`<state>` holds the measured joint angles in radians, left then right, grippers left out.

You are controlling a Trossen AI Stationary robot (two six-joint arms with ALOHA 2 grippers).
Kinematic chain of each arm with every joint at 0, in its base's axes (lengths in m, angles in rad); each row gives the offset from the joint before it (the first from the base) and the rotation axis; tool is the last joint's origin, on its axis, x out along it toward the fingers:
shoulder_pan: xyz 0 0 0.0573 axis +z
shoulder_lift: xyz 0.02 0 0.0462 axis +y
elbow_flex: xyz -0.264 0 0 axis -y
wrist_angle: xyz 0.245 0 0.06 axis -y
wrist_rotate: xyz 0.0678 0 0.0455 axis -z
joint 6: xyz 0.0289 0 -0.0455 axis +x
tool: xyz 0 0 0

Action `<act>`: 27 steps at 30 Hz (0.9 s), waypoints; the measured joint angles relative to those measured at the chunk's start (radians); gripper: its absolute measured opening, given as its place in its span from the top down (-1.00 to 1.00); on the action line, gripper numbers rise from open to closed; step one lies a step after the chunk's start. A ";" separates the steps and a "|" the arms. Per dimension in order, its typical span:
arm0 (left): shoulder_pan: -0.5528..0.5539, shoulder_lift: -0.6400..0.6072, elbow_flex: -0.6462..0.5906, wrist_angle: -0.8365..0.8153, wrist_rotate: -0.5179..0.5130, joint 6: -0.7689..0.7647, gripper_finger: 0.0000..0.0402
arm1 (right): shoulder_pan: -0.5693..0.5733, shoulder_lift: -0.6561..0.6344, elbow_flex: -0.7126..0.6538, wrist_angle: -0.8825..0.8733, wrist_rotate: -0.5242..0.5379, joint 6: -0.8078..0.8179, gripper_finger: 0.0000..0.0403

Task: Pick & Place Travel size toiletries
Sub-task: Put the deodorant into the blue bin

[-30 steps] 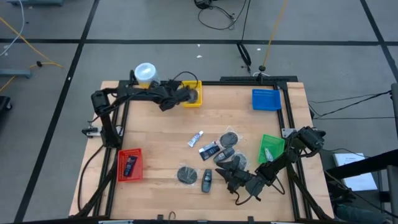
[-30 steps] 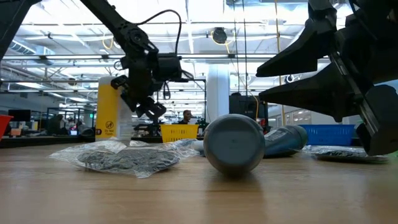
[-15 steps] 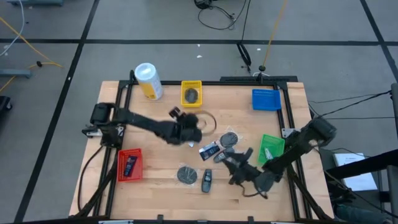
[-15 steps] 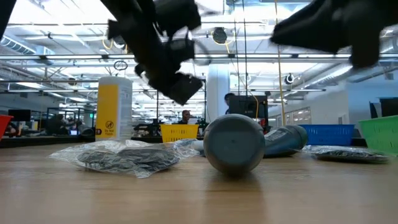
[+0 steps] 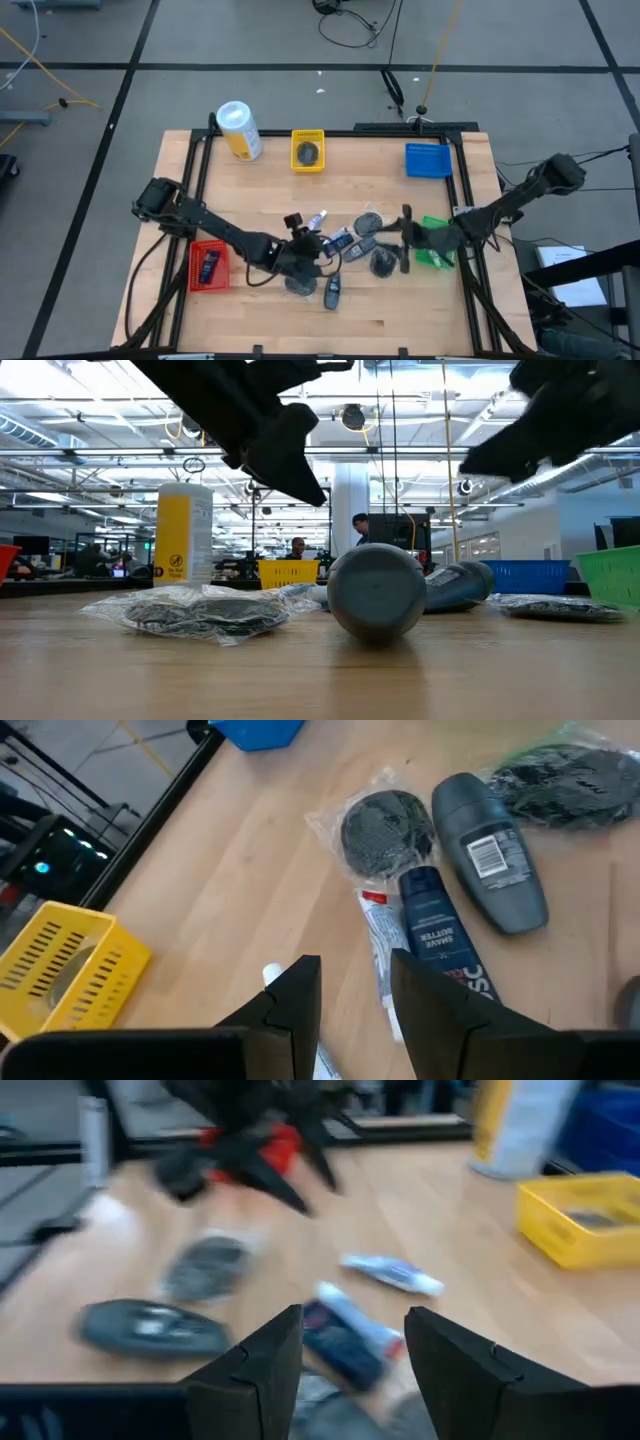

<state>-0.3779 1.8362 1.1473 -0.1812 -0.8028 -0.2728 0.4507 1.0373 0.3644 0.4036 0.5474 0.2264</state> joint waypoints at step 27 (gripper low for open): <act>0.126 0.000 0.000 -0.436 -0.119 -0.530 0.39 | -0.199 0.201 -0.005 0.102 -0.369 -0.208 -0.35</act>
<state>-0.2520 1.8362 1.1473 -0.6176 -0.9215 -0.8023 0.2515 1.2381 0.3599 0.5053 0.1780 0.0181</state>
